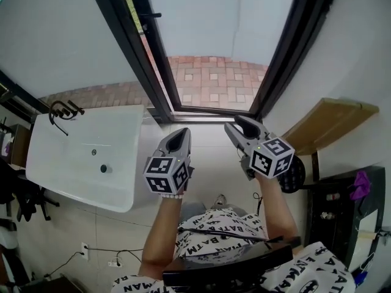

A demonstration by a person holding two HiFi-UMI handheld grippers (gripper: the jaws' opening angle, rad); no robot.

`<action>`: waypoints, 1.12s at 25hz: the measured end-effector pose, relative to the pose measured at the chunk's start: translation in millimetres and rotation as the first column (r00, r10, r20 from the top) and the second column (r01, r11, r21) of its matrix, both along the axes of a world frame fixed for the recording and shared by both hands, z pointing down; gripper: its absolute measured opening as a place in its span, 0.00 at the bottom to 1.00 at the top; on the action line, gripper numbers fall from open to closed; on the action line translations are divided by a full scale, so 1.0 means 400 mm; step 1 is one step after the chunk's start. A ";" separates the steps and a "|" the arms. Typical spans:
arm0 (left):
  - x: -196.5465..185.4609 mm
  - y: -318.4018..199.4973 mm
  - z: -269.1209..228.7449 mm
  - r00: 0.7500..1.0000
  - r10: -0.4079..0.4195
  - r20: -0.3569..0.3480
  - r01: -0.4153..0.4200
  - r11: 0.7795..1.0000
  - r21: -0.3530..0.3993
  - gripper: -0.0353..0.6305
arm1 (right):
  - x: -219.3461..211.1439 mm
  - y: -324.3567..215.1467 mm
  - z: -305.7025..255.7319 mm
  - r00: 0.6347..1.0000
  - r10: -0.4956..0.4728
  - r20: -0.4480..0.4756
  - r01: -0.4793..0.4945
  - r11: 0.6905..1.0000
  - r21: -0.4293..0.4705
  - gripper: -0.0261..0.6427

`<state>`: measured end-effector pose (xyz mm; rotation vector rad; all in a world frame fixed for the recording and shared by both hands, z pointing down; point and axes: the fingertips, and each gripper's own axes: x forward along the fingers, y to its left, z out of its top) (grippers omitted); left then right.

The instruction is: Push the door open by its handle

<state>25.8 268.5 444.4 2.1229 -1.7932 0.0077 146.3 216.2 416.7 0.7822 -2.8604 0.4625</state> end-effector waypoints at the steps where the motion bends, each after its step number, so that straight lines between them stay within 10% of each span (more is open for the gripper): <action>1: -0.001 -0.002 0.010 1.000 -0.011 0.001 0.011 1.000 -0.007 0.06 | -0.010 -0.009 0.004 1.000 -0.030 -0.002 0.030 1.000 -0.001 0.34; 11: -0.060 -0.114 0.160 0.997 -0.082 0.001 0.082 0.995 -0.054 0.06 | -0.175 -0.211 0.084 0.962 -0.243 -0.124 0.251 0.966 0.055 0.35; 16: -0.159 -0.311 0.186 0.994 -0.095 0.055 0.098 0.993 -0.059 0.06 | -0.354 -0.423 0.108 0.887 -0.348 -0.303 0.387 0.919 0.077 0.35; 28: -0.342 -0.627 0.167 0.995 -0.079 0.065 0.083 0.995 -0.056 0.06 | -0.737 -0.840 -0.105 0.819 -0.331 -0.469 0.481 0.841 0.246 0.35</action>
